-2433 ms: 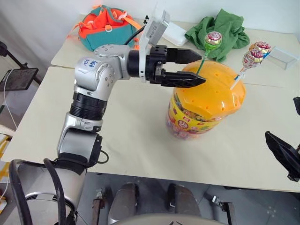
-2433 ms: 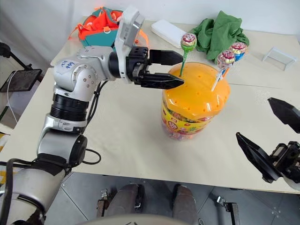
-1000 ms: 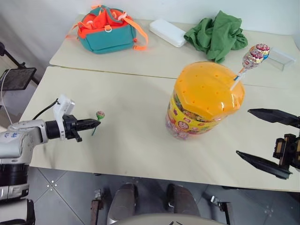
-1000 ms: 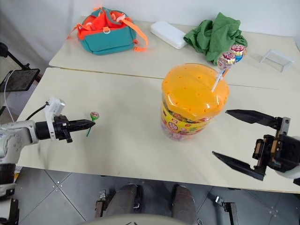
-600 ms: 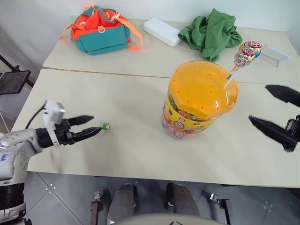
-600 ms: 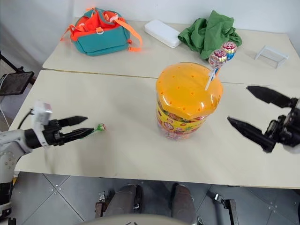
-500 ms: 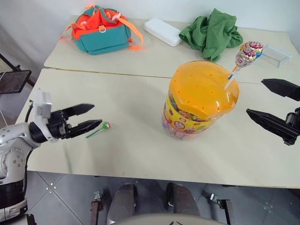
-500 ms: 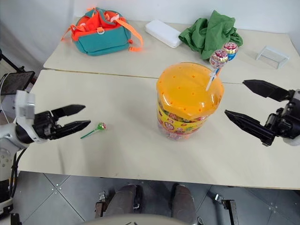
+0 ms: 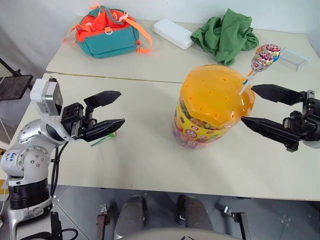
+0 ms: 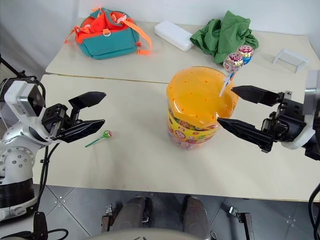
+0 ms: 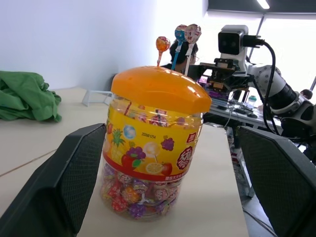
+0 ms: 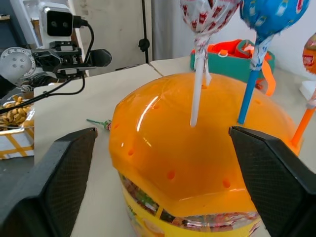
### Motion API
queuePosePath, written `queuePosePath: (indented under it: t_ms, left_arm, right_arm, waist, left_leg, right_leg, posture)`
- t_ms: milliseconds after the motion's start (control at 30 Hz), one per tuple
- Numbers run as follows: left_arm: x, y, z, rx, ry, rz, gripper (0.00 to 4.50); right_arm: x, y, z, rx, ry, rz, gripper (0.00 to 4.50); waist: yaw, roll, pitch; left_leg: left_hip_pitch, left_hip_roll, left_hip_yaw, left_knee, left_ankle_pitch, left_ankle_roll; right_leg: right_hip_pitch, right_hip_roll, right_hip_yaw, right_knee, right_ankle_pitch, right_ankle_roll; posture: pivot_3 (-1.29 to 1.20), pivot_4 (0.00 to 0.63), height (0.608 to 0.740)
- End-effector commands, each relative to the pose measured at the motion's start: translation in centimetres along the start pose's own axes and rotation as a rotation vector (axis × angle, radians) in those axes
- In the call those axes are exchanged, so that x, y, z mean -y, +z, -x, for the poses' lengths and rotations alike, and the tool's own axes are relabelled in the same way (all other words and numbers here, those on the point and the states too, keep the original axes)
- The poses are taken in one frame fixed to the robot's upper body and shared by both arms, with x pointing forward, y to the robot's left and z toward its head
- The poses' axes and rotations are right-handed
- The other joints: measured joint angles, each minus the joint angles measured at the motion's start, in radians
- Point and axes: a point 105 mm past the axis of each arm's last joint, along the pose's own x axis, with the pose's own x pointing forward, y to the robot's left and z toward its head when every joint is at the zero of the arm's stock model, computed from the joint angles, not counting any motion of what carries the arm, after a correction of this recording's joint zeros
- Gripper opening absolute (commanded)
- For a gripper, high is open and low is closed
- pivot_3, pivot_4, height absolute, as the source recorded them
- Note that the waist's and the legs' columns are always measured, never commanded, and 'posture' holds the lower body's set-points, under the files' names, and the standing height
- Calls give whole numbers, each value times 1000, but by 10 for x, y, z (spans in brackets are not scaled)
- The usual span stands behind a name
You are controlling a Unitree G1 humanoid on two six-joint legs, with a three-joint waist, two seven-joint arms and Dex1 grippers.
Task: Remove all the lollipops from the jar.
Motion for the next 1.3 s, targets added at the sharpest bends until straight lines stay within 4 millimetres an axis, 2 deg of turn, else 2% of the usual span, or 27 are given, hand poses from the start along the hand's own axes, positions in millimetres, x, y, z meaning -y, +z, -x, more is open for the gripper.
queuePosePath:
  t_ms: [33, 233, 467, 567, 867, 900, 1000, 1133, 1233, 1300]
  left_arm:
    - [4, 8, -7, 39, -41, -44, 4500]
    - [7, 12, -8, 88, -69, -71, 4500]
    - [11, 8, -12, 92, -95, -27, 4500]
    - [11, 7, -13, 95, -95, -25, 4500]
    - [12, 13, -17, 144, -131, -1, 4500]
    - [11, 14, -18, 150, -134, 3, 4500]
    - [10, 13, -18, 150, -141, 10, 4500]
    - [7, 9, -19, 132, -156, 17, 4500]
    - [4, 8, -20, 117, -167, -1, 4500]
    - [2, 8, -20, 90, -186, -25, 4500]
  right_arm:
    - [-6, 7, -2, 23, 25, 31, 3927]
    - [1, 10, -11, 44, 23, 32, 3927]
    - [8, 9, -25, 61, 43, 14, 3927]
    - [10, 9, -28, 71, 46, 11, 3329]
    - [11, 18, -30, 133, 58, 11, 190]
    - [11, 21, -29, 157, 63, 9, 42]
    - [12, 36, -24, 259, 73, -10, 42]
    - [0, 62, -2, 337, 168, -47, 42]
    - [-1, 67, 11, 276, 126, -94, 42]
    - [3, 62, 31, 140, 35, -142, 42]
  waist:
    - [0, 0, 0]
    - [-1, 0, 0]
    - [-1, 0, 0]
    - [-1, 0, 0]
    - [-1, 0, 0]
    - [-1, 0, 0]
    - [-2, 0, 0]
    - [2, 1, 1]
    - [4, 1, 1]
    - [9, 1, 1]
  left_leg:
    - [0, 0, 0, 0, 0, 0]
    - [0, 0, 0, 0, 0, 0]
    - [0, 0, 0, 0, 0, 0]
    - [0, 0, 0, 0, 0, 0]
    - [0, 1, 0, 0, 0, 0]
    - [-1, 1, 0, 0, 0, 0]
    - [-1, 1, 0, 0, 0, 0]
    - [-1, 0, 0, 0, 0, 0]
    - [-1, 1, -1, 0, 0, 0]
    - [-2, 0, -1, 0, 0, 1]
  right_leg:
    - [0, 0, 0, 0, 0, 0]
    - [0, 0, 0, 0, 0, 0]
    - [0, 1, 0, -1, 0, 0]
    - [0, 1, 0, -1, 0, 0]
    - [0, 1, 0, -1, 0, 0]
    - [0, 1, 0, -1, 0, 0]
    - [0, 1, 0, -1, 0, 0]
    - [0, 1, 0, -1, 0, 0]
    - [0, 1, -1, -2, 0, 0]
    - [0, 1, -1, -3, 0, 0]
  posture:
    - [0, 150, 740]
    - [0, 150, 740]
    - [0, 150, 740]
    - [0, 150, 740]
    - [0, 150, 740]
    - [0, 150, 740]
    - [0, 150, 740]
    - [0, 150, 740]
    - [0, 150, 740]
    - [0, 150, 740]
